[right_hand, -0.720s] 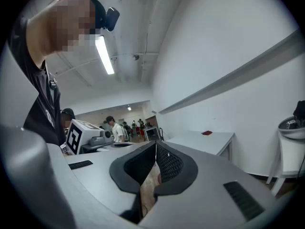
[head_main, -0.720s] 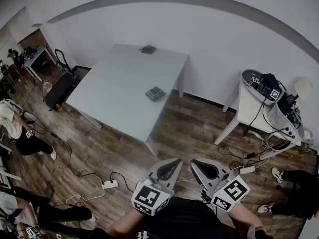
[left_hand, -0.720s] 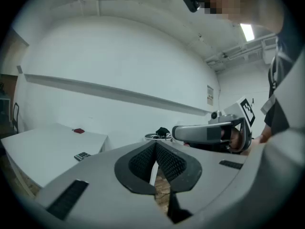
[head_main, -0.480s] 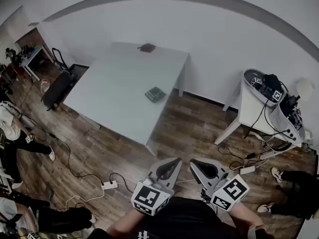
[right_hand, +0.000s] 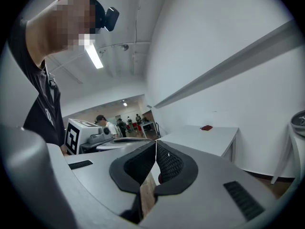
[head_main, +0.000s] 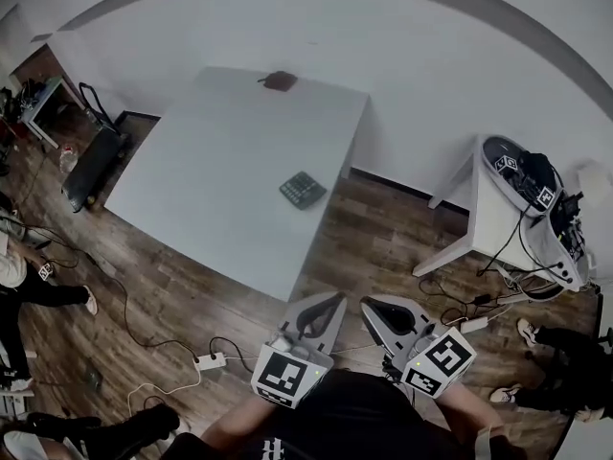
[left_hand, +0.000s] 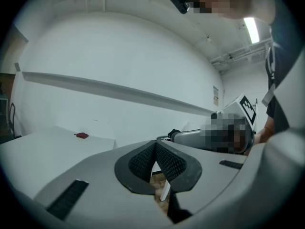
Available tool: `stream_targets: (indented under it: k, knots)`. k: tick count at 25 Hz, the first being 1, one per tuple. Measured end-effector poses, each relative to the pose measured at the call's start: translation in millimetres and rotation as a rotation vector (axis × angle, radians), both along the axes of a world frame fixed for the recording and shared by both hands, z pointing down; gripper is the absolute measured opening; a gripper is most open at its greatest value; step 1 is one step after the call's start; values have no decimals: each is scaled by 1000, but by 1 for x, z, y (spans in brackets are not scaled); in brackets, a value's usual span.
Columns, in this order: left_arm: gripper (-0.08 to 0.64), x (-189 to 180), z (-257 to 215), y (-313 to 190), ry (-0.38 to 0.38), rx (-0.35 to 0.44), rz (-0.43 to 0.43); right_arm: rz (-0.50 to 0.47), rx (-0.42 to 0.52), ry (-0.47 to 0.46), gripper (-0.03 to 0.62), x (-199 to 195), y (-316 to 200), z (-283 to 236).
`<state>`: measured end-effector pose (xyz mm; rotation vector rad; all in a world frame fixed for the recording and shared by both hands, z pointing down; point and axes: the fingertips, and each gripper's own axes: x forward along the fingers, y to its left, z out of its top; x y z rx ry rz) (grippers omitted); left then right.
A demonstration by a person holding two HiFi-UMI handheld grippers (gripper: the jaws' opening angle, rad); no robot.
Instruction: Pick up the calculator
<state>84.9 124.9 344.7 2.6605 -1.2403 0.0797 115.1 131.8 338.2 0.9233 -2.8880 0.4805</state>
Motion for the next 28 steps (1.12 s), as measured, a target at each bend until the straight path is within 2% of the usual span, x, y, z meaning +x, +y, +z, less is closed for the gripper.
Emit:
stream_targets:
  k: [8,15,25,28]
  knots:
    - [6,-57,9,-73,-13,11,1,27,-47,23,14,-53,-79,18]
    - [6,-83,13,-108,0,0,5,38,-182,18,15,-69,-124,55]
    - [6,-100,33,-158,-11,-33,-43,-29,-515,-58,15,-56,-221,141]
    - [6,-107,39,-182,10,-72,-83,-80,-673,-55,16,-49,-257,187]
